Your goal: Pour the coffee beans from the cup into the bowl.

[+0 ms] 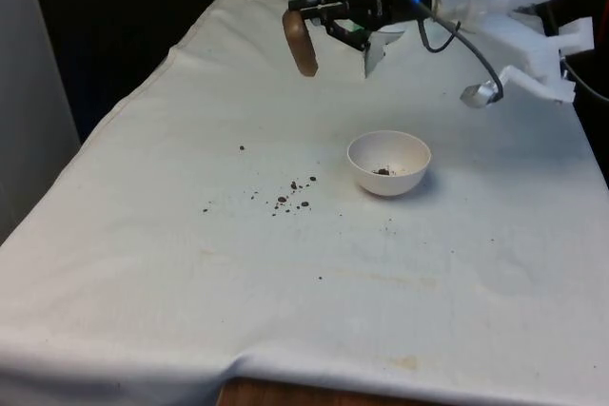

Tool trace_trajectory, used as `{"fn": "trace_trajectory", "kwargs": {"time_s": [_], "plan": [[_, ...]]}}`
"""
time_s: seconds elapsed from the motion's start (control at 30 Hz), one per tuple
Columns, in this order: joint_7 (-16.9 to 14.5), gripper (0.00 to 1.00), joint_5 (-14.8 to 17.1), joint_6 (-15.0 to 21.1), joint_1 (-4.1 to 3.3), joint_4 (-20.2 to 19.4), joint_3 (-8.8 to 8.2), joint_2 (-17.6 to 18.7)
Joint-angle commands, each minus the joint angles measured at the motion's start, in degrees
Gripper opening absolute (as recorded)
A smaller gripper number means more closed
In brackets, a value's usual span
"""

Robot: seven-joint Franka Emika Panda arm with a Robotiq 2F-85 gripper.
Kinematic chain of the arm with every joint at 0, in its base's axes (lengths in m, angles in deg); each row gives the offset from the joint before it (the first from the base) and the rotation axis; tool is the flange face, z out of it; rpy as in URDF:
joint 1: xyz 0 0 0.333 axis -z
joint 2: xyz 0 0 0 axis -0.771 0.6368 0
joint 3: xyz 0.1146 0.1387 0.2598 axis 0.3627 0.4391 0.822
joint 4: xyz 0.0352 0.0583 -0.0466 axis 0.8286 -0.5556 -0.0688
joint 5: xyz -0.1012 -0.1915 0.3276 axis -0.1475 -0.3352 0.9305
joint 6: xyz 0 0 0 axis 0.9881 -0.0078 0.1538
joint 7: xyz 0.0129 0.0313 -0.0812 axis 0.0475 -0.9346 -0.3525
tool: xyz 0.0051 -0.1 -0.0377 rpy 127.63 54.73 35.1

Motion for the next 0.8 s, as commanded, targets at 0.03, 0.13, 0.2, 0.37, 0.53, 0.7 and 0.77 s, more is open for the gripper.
{"fn": "trace_trajectory", "kwargs": {"time_s": [0.03,0.13,0.2,0.37,0.53,0.7,0.77], "plan": [[-0.63,0.0,0.46,2.18,0.63,-0.57,-0.29,-1.03],[-0.69,0.0,0.69,3.15,0.63,-0.69,-0.86,-1.38],[-0.8,0.0,1.15,4.58,0.63,-0.8,-1.66,-1.89],[-0.8,0.0,1.6,6.3,0.57,-0.92,-2.69,-2.35],[-0.8,0.0,2.46,8.54,0.57,-0.92,-3.9,-2.64],[-0.29,0.0,2.64,8.77,0.06,-0.52,-4.93,-2.23],[-0.86,0.0,3.38,11.34,0.57,-0.86,-5.44,-2.86]]}}
